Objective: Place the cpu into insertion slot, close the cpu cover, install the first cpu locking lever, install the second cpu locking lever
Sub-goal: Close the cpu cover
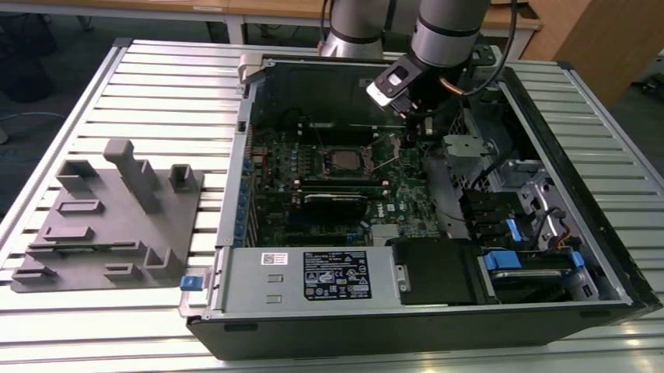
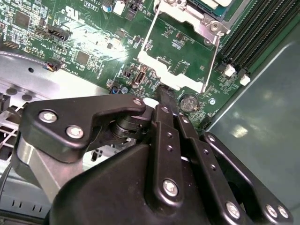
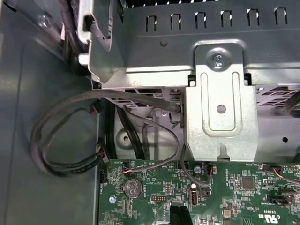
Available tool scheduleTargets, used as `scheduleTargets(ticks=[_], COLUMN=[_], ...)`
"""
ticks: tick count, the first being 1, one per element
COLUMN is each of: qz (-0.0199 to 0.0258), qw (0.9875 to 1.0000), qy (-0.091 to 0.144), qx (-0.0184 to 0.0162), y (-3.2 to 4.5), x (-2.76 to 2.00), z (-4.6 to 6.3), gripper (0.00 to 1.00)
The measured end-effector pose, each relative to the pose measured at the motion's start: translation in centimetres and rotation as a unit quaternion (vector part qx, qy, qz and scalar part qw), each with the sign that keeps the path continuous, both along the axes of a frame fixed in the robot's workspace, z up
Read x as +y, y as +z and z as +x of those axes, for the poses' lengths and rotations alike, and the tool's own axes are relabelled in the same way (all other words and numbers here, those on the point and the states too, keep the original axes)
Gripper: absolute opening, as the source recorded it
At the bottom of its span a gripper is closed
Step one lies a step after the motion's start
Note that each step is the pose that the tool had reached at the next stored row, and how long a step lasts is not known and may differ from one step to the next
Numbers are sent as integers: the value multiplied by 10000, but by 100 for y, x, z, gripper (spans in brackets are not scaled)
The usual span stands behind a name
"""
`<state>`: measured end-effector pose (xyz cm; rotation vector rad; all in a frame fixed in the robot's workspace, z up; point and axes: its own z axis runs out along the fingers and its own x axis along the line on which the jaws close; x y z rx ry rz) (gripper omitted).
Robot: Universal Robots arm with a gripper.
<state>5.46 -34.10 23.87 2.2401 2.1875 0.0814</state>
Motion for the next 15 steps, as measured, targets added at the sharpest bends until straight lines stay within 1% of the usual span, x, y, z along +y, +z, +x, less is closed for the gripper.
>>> scheduleTargets(ticks=[4, 11, 15], qz=[-1, -1, -1], qw=[10000, 10000, 10000], qy=[0, 1, 0], qx=[0, 0, 0], y=[-39, -41, -41], x=[0, 0, 0], z=[1, -1, -26], gripper=[11, 11, 11])
